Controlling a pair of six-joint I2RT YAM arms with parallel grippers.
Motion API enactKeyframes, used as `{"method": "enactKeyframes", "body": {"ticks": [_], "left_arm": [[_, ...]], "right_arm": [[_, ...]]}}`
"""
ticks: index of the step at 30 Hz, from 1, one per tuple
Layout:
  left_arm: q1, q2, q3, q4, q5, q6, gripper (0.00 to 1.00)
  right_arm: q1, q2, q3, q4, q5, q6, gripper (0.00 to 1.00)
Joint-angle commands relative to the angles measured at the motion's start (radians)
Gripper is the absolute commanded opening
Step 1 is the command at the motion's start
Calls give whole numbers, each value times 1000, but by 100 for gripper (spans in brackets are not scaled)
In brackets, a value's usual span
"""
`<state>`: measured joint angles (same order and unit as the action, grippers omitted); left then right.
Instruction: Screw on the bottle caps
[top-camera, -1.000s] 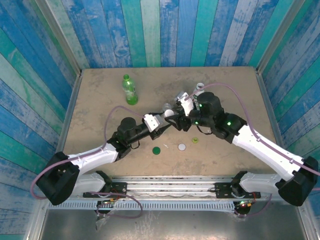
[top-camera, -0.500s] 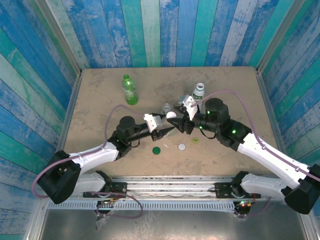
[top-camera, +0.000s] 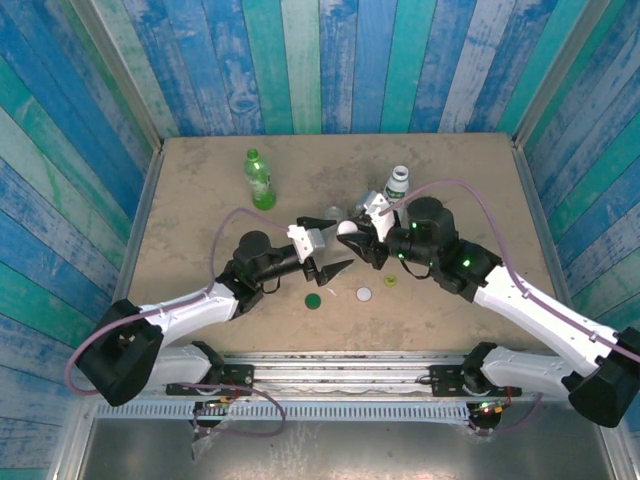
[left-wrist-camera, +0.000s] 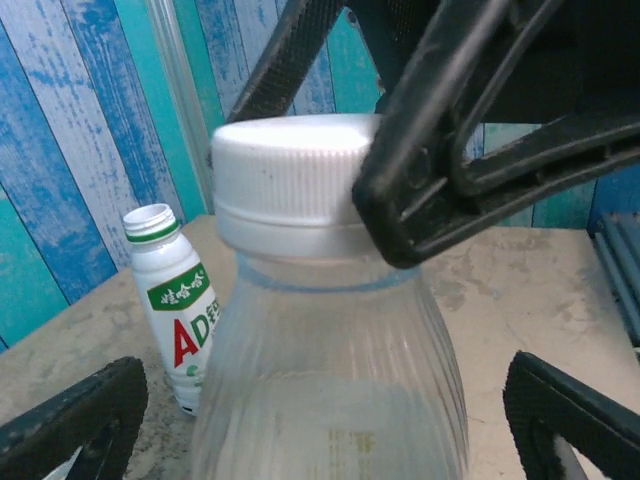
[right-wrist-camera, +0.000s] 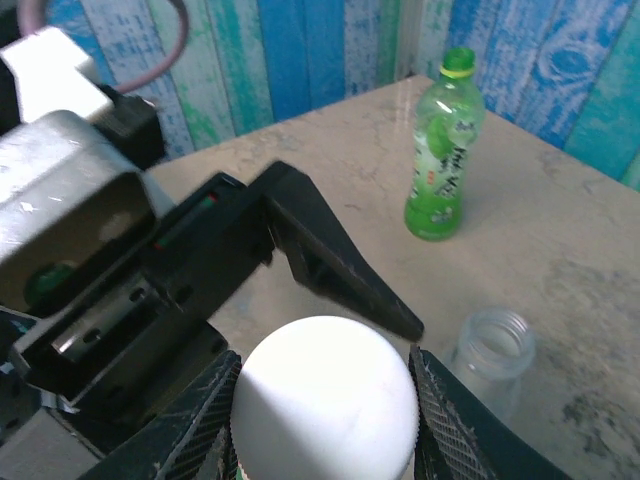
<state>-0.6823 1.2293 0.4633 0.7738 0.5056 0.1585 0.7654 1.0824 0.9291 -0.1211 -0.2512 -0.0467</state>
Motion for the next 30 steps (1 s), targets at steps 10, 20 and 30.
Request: {"method": "enactKeyframes", "body": {"ticks": [10,20,30], "left_arm": [[94,-54,-180,205,-114,-181,94],[124,-57,-271,277,-169,-224,94],[124,-119,-295,211,-203,-191,94]], "right_arm": [[-113,-34,140,-55,148,-30,30],[-159,362,512,-6,153,-26,29],[-212,765,823,-5,190,-68,30]]}}
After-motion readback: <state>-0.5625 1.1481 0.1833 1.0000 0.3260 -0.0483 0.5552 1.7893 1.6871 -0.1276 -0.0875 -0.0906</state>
